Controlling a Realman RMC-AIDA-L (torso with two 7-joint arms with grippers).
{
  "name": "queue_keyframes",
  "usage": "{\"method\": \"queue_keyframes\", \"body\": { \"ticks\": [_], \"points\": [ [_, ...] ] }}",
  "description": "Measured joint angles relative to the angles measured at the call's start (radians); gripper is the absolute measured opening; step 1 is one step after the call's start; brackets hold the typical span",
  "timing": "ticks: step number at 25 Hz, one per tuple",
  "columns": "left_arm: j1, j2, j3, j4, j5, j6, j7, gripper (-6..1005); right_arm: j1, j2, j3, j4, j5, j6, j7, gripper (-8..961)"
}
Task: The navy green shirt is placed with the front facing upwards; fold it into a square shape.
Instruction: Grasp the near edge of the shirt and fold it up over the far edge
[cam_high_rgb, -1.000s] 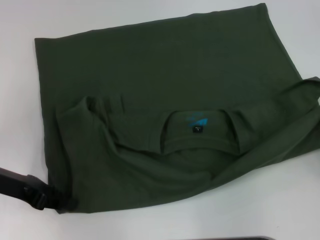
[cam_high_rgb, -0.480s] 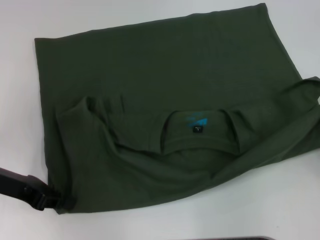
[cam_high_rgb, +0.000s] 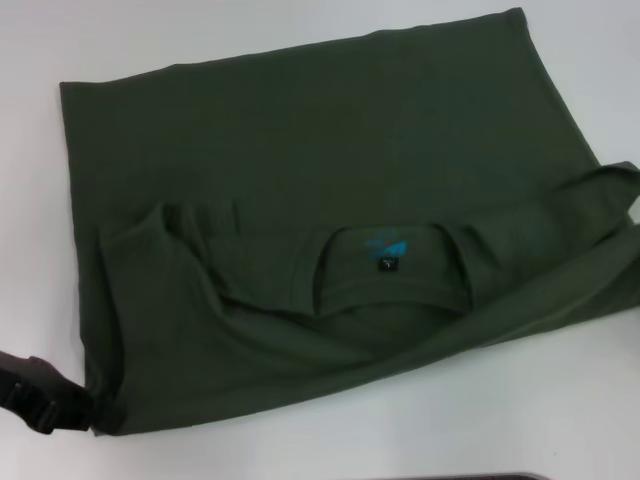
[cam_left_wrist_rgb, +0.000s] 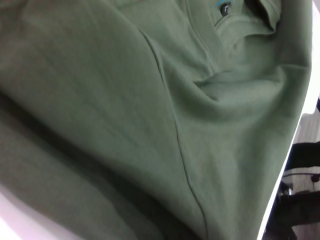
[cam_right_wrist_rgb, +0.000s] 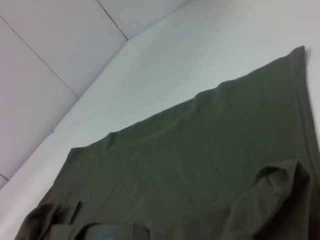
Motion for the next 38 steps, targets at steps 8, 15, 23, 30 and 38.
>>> {"method": "queue_keyframes", "body": {
  "ticks": [8,15,23,30,38],
  "points": [
    [0.005,0.014,0.001,-0.002,0.009,0.008,0.019,11,-0.075,0.014,-0.001,0.000,-0.002,-0.019,-0.016,43],
    [0.002,0.019,0.001,-0.008,0.020,0.002,0.025,10,-0.137,0.023,-0.003,0.000,-0.024,-0.053,-0.052,43],
    [0.004,0.016,0.001,-0.010,0.021,0.000,0.021,10,-0.159,0.029,0.009,0.000,-0.124,-0.051,-0.071,43],
    [-0.001,0.019,0.001,-0.010,0.021,0.000,0.016,10,-0.160,0.029,0.048,-0.008,-0.166,-0.052,-0.081,43],
    [0.004,0.022,-0.003,-0.010,0.030,-0.001,0.013,10,-0.160,0.019,0.098,-0.011,-0.170,-0.036,-0.072,44]
  ]
}}
